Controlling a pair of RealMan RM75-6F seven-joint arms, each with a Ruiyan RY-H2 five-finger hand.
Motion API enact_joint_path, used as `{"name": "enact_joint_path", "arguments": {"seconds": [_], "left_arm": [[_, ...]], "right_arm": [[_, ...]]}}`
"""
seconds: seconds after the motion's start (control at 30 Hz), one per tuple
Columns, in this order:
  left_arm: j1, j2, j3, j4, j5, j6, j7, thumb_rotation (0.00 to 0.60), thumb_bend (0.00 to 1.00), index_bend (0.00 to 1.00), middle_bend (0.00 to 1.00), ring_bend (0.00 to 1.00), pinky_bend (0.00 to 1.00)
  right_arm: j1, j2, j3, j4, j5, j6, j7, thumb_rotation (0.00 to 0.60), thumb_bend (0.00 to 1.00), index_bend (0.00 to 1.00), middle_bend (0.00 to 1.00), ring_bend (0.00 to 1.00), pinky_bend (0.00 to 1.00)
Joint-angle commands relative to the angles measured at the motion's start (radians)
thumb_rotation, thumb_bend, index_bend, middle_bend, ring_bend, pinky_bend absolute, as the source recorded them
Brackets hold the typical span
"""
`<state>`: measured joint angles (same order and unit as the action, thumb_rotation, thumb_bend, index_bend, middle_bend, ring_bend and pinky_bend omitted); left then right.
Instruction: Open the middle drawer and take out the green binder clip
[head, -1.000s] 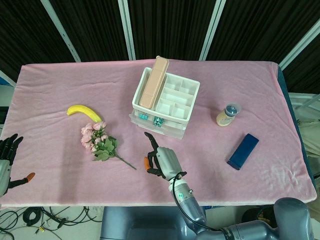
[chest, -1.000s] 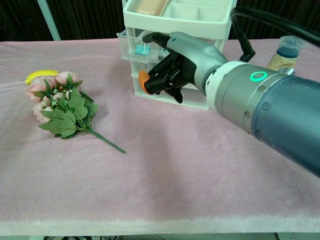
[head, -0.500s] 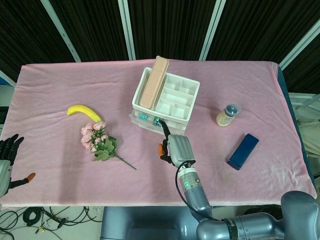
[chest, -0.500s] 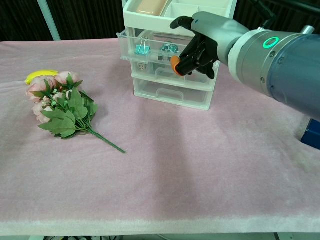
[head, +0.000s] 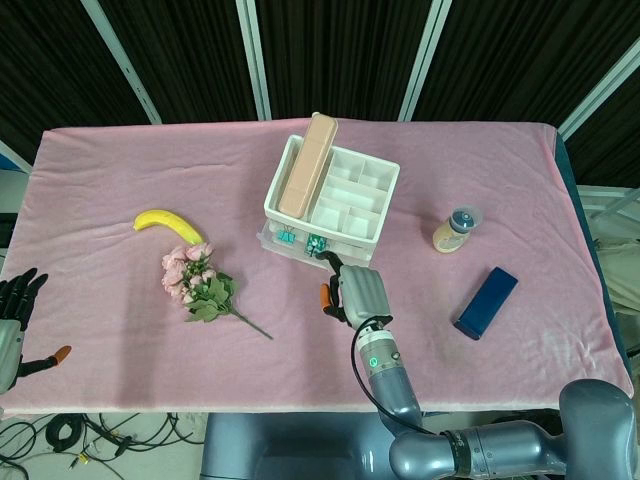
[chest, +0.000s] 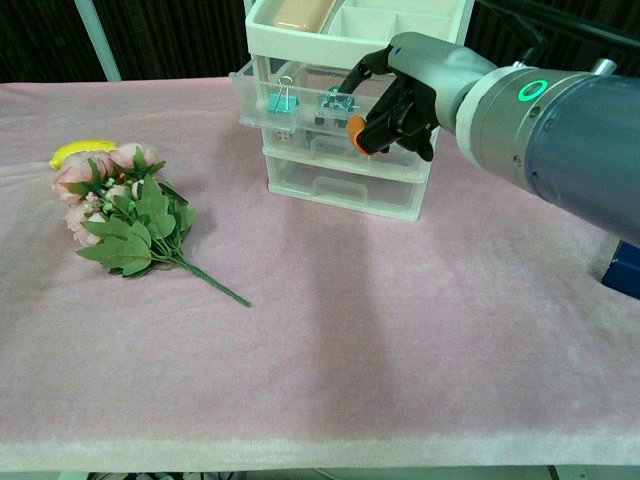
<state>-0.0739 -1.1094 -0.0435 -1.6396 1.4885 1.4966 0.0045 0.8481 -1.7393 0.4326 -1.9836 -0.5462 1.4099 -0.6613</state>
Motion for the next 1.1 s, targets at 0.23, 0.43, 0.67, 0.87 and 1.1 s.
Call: {"name": "enact_joint_path", "arguments": {"seconds": [0.23,0.43,0.67,0.87,1.1], "left_arm": [[0.001,0.000,0.000,-0.002,-0.002,0.000,0.000,0.600,0.00,0.00,0.00,0.00,0.00],[0.000,0.001,-0.001,-0.003,-0.003,-0.001,-0.001,0.600,0.00,0.00,0.00,0.00,0.00],[0.001,0.001,0.000,-0.004,-0.002,-0.001,-0.001,0.600,0.00,0.00,0.00,0.00,0.00],[0.001,0.002,0.000,-0.004,-0.003,-0.001,-0.002,0.600,0.00,0.00,0.00,0.00,0.00],[0.000,0.002,0.000,-0.004,-0.004,-0.004,-0.001,0.600,0.00,0.00,0.00,0.00,0.00]], "right_arm": [[-0.001,0.001,-0.018,-0.022,0.004,-0.003,0.008,0.600,0.54,0.33,0.80,0.83,0.78],[-0.010,0.008,-0.040,-0.066,-0.008,-0.002,0.020,0.600,0.54,0.34,0.80,0.83,0.78],[-0.018,0.007,-0.072,-0.102,-0.029,-0.004,0.032,0.600,0.54,0.33,0.80,0.83,0.78],[-0.021,0.004,-0.089,-0.109,-0.037,-0.006,0.035,0.600,0.54,0.34,0.80,0.83,0.78],[-0.020,0.010,-0.092,-0.119,-0.060,-0.010,0.039,0.600,0.51,0.14,0.80,0.83,0.78]]}}
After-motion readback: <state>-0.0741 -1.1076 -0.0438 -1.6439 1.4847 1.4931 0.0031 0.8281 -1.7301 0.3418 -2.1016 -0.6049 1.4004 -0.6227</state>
